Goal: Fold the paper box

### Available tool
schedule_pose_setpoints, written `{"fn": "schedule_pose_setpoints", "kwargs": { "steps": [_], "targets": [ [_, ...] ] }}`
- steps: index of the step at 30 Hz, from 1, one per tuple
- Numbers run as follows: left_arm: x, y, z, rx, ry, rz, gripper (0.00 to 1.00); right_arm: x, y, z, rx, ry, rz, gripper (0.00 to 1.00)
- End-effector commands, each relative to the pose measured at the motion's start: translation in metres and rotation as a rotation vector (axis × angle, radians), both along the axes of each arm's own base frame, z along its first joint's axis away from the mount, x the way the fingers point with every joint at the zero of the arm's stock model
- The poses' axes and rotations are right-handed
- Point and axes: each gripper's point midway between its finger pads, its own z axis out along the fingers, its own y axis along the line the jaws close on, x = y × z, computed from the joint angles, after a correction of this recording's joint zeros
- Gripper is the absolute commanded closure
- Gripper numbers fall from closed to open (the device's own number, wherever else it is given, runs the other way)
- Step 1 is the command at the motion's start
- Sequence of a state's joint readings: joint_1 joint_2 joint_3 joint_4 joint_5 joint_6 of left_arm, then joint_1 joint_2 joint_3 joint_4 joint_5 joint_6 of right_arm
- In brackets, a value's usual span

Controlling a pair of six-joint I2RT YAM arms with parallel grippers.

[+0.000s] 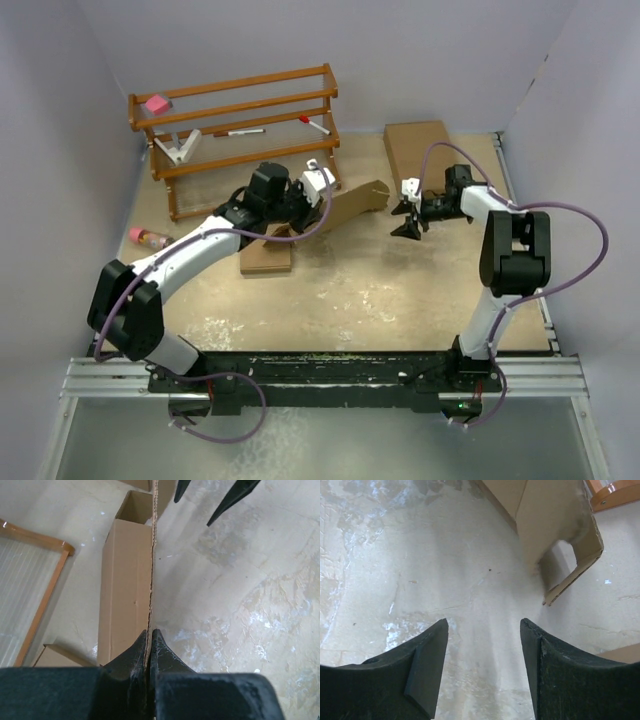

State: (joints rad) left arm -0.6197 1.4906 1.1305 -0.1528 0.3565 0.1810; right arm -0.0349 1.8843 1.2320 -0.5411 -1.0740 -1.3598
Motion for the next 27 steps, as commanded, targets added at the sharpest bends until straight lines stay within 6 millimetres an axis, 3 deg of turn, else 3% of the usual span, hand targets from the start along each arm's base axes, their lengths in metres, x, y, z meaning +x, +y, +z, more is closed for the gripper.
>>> {"fn": "schedule_pose_setpoints", "kwargs": {
  "steps": [1,13,18,22,27],
  "targets": [
    [0.014,0.001,0.008,-0.059,0.073,-0.009,0.96,0.016,0.008,0.032,0.055,-0.041,0.011,0.34],
    [0.042,0.036,0.04,-0.194,0.122,0.055,0.96,0.072,-0.004,0.067,-0.013,-0.17,-0.055,0.24],
    [0.053,0.048,0.044,-0.224,0.158,0.086,0.96,0.094,-0.005,0.07,-0.028,-0.22,-0.085,0.21],
    [0.065,0.058,0.044,-0.237,0.193,0.12,0.96,0.105,0.004,0.065,-0.04,-0.221,-0.09,0.2],
    [0.065,0.059,0.058,-0.292,0.277,0.108,0.96,0.105,0.016,0.076,-0.021,-0.236,-0.075,0.19]
  ]
}}
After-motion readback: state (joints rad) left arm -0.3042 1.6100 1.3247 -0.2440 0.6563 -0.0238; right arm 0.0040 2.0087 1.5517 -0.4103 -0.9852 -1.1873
